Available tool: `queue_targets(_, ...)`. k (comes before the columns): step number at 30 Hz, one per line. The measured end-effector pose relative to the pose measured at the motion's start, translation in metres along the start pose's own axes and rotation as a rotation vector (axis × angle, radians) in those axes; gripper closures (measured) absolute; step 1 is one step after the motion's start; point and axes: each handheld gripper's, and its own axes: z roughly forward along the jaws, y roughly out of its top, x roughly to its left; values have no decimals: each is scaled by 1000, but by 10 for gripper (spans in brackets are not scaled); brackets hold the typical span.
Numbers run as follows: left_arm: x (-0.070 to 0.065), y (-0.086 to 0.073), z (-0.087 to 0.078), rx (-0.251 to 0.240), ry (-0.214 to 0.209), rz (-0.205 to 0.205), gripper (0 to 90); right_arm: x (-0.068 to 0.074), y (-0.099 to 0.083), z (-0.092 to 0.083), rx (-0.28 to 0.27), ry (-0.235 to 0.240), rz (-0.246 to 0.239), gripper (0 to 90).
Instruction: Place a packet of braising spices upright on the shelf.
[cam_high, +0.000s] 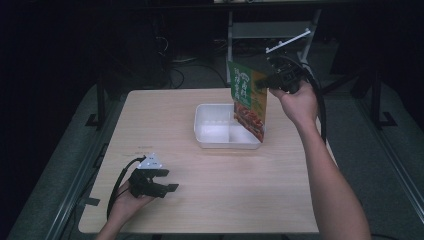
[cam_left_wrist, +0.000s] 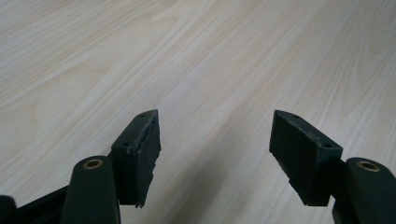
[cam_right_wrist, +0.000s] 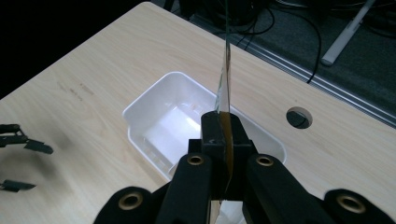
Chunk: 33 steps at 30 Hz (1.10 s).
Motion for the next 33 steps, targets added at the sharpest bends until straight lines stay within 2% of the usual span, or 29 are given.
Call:
queue_targets(9, 0, 0, 0, -8, -1, -7, 335, -6, 2, 24, -2, -36, -7, 900)
queue_targets(16, 0, 0, -1, -7, -1, -5, 335, -8, -4, 35, -12, -50, -13, 900)
queue_targets(30, -1, 0, 0, -8, -2, -5, 335, -11, -18, 44, -41, -56, -15, 900)
queue_targets(33, -1, 0, 0, -8, -2, -6, 335, -11, -22, 48, -33, -53, -17, 900)
